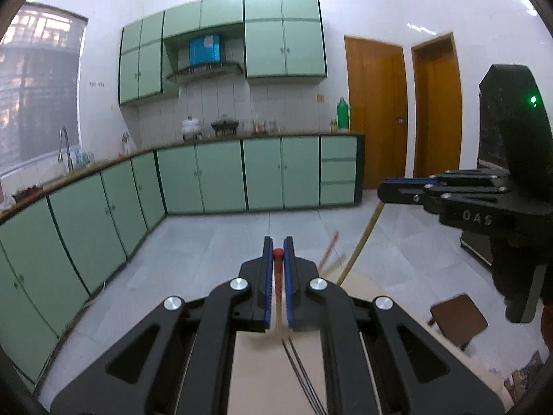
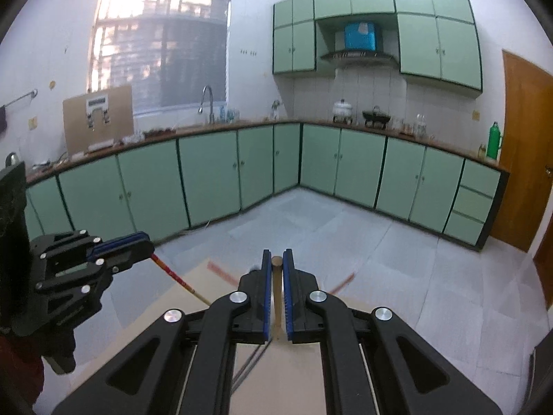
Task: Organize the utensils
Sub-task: 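Lift both chopsticks and lower them upright into the white holder, then open both tools and withdraw them from the holder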
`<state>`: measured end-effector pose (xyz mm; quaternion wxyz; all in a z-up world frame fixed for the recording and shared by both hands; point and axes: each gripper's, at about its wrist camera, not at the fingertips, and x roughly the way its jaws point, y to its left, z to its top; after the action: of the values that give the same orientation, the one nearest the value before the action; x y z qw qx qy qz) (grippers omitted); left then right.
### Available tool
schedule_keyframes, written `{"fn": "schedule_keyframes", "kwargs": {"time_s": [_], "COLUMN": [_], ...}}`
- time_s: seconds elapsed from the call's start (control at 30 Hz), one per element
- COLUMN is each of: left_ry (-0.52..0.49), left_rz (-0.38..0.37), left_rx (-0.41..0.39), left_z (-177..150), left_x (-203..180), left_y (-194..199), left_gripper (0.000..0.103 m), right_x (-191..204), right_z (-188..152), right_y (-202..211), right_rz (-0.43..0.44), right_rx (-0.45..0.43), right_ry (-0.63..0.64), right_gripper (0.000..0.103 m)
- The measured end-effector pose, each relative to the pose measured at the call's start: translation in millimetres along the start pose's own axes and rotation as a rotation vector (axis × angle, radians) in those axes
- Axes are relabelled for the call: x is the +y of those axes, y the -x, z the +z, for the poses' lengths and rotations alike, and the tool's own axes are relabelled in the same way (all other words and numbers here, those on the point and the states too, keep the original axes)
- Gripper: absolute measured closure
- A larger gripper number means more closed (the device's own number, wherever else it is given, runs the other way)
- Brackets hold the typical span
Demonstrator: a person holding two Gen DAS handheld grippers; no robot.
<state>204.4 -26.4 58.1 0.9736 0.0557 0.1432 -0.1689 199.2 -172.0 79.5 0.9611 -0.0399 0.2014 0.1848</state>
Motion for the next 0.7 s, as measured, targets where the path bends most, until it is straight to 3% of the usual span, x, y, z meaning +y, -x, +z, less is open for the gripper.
{"fn": "schedule_keyframes", "kwargs": {"time_s": [0.13,0.27,0.5,0.7], "left_ry": [-0.016,0.006,0.038,0.059], "left_rz": [0.039,0.044,0.059,0.064], "left_rx": [-0.059,-0.054,0.041,0.117], "left_z": [25.0,28.7,-1.9,-26.4], "left_x": [3.0,7.4,21.5,38.2], "left_y": [-19.8,-52.2,-119.1,-155.2], "left_gripper": [0.098,0.098,0.098,0.097], "right_x": [-4.5,-10.0,-25.6,-35.8], "right_z": [22.7,31.4,10.5,-8.7], "right_y": [-11.1,-36.1,-99.3,-127.3], "right_rz": [-0.021,-0.065,-0.092,-0.096], "right_rx": [-0.051,-0.067,0.023,0.085], "right_ry": [0.002,0.01,-0.01,-0.024], "right_gripper": [0.097,0.097,0.097,0.097]}}
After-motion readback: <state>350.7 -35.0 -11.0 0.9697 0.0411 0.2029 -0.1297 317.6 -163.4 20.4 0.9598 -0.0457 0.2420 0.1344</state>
